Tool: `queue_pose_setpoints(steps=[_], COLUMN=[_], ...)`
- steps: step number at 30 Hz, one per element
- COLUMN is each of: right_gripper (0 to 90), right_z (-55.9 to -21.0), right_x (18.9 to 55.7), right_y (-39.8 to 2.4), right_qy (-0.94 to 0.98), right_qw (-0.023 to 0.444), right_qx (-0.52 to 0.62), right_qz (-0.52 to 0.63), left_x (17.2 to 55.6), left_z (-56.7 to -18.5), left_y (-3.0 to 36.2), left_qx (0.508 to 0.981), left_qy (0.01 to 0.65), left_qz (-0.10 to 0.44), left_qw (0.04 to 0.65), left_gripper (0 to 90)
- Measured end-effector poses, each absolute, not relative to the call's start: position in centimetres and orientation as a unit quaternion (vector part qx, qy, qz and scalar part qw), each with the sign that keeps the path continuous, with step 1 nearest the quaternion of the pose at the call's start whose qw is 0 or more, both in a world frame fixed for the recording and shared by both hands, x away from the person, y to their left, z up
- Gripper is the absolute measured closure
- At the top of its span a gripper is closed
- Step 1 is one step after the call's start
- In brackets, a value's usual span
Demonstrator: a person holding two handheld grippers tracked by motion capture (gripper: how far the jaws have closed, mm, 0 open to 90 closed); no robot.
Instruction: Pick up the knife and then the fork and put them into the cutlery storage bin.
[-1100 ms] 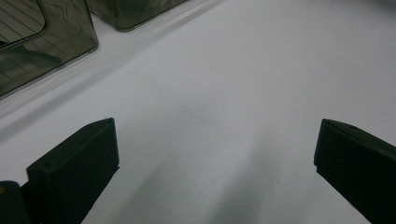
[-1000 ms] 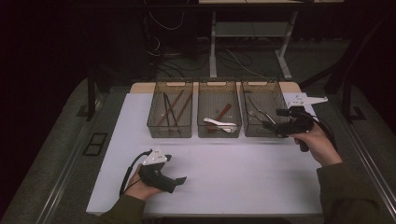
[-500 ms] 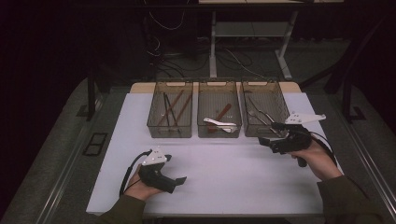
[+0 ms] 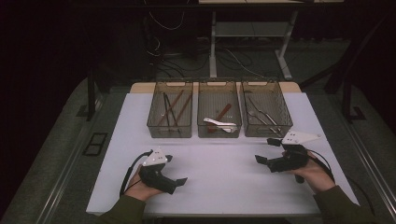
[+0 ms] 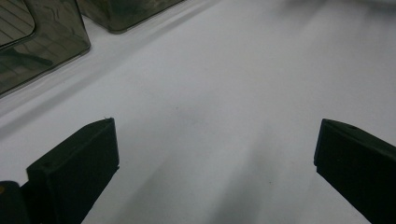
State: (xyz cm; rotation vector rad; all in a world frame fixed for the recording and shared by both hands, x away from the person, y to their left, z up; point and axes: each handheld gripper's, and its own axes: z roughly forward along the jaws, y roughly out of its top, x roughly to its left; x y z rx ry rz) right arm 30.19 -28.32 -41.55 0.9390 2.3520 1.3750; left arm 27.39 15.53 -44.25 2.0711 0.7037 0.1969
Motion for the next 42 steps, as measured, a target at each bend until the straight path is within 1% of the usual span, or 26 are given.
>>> queue_pose_setpoints(steps=[8,22,42], right_gripper=[14.0,14.0,14.0], right_z=[-42.6,-44.1,-44.4], right_x=[28.6,26.8,26.4], right_y=[-28.4,-28.5,-28.5], right_qy=[0.812,0.822,0.828], right_qw=[0.118,0.114,0.117], right_qx=[0.32,0.315,0.308], right_qz=[0.474,0.46,0.454], left_x=[27.3,27.3,27.2], left_z=[-44.2,-44.2,-44.2], left_y=[15.5,15.5,15.5], left_qx=[0.84,0.841,0.842], left_qy=[0.284,0.281,0.28], left_qz=[0.078,0.075,0.075], left_qw=[0.456,0.457,0.456], left_gripper=[0.0,0.0,0.0])
